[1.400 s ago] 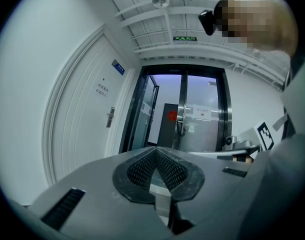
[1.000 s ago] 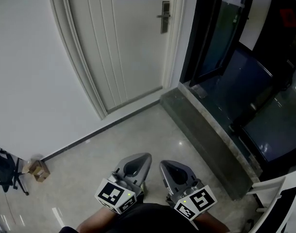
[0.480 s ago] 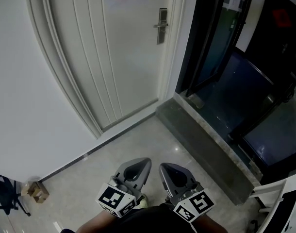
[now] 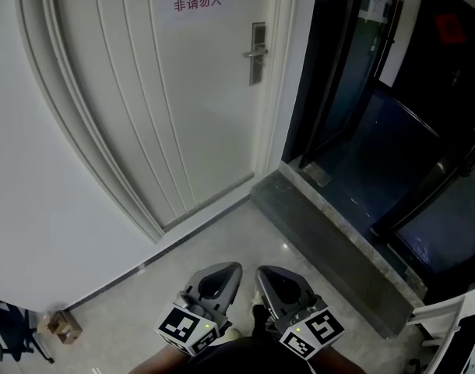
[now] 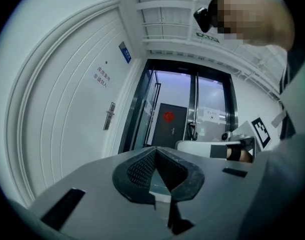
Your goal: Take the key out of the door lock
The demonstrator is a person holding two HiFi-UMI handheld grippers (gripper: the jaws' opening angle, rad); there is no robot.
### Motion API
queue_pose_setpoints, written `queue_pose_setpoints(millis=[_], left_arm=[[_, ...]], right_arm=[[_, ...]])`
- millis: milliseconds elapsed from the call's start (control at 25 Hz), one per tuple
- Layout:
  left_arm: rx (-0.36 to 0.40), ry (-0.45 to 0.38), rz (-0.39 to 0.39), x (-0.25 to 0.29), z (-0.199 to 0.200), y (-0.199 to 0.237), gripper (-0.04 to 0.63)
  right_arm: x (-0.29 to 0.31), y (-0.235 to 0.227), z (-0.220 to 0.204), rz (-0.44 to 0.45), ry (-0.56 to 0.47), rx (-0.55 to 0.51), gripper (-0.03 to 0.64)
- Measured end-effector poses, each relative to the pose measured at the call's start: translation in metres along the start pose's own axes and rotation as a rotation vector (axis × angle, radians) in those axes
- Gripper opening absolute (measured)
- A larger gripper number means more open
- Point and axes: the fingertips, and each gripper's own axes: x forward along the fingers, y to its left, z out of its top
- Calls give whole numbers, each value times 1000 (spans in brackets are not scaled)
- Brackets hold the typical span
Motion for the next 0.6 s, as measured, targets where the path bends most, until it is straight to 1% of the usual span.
queue_pose_setpoints(millis=[280, 600], left_arm=[[20, -33, 41, 67, 22, 46, 5], [24, -48, 91, 168, 52, 103, 5]], right_arm=[[58, -63, 17, 42, -11, -16, 15], [131, -154, 49, 88, 8, -24, 15]])
